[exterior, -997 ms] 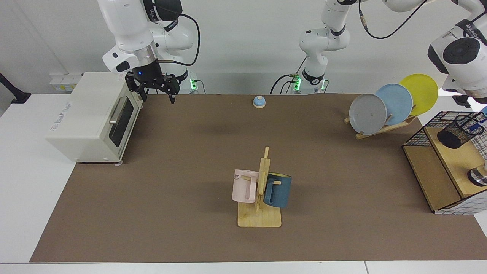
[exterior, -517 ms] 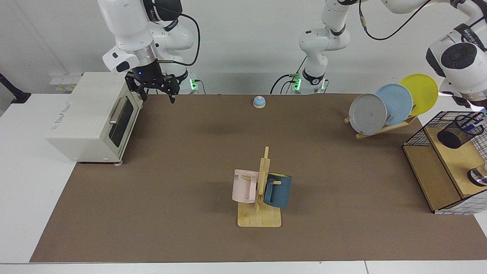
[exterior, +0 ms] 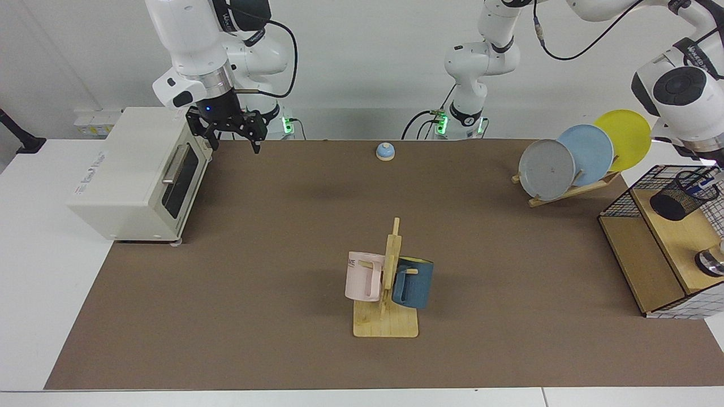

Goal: Put markers into pen holder

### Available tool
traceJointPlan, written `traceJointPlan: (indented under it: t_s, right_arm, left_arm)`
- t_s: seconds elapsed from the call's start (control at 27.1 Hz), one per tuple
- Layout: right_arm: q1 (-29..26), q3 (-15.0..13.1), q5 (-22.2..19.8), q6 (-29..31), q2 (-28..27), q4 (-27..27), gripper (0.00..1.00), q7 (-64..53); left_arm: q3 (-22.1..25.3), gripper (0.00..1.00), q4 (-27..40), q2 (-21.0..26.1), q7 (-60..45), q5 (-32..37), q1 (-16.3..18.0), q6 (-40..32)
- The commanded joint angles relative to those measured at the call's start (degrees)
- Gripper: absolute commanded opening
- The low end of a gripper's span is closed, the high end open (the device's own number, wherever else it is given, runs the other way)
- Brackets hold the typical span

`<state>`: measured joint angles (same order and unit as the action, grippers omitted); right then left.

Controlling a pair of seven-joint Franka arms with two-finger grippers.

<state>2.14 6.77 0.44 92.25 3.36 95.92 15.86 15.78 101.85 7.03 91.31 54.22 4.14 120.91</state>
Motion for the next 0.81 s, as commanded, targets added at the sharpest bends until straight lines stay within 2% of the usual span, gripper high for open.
traceJointPlan:
  t_s: [0.0, 0.78]
  right_arm:
    - [-1.09, 0.62, 0.26, 1.09, 0.24, 0.58, 1.0, -1.79]
    - [-1.09, 0.62, 0.26, 1.09, 0.24, 0.58, 1.0, -1.79]
  left_arm:
    - [-0.58, 0.0, 3.36, -2.63, -1.13, 0.18, 0.7, 1.7]
    - [-0.75, 0.0, 6.79, -3.86, -0.78, -0.08, 1.14, 2.58]
